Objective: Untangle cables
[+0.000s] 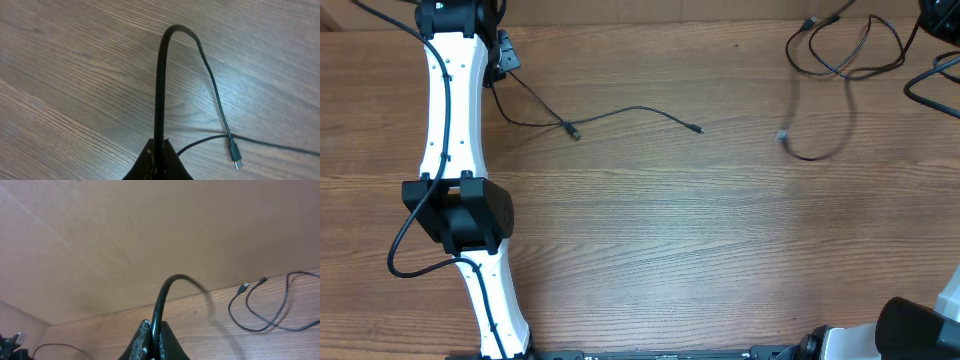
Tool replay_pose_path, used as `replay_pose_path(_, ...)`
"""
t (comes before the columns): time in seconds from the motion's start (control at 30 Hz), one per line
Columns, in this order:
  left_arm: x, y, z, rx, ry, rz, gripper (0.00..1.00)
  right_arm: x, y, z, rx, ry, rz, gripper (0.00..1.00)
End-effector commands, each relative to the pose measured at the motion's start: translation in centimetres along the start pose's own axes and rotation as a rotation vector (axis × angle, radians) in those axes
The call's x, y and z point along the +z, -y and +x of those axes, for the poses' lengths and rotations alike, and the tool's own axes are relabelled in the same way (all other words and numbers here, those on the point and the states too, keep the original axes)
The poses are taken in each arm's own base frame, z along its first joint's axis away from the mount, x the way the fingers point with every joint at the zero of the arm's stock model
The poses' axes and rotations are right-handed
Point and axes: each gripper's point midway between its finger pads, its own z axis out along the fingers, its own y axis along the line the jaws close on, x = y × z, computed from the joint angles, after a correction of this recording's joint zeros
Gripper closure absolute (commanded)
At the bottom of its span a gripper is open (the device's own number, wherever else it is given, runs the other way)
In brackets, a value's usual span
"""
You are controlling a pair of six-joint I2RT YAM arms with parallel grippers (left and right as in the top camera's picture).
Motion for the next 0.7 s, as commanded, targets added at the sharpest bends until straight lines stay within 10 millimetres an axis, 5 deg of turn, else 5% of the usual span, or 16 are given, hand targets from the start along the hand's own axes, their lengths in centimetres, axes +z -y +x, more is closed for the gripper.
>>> replay_pose_path(0.0, -1.2, -0.3, -0.4, -0.064, 0.026, 0.006, 0.96, -1.2, -1.9, -0.7, -0.019, 0.019, -0.047, 0.96)
replay_pose_path(0.37, -1.5, 1.6, 0.3, 0.024, 0.02, 0.04, 0.96, -1.0, -1.4, -0.6, -0.012, 0.018, -0.03, 0.96)
replay_pose_path(0.67, -1.8, 3.1, 0.7, 0.041, 0.017, 0.079, 0.96, -0.2, 4.9, -0.7, 0.05, 0.051, 0.27, 0.96)
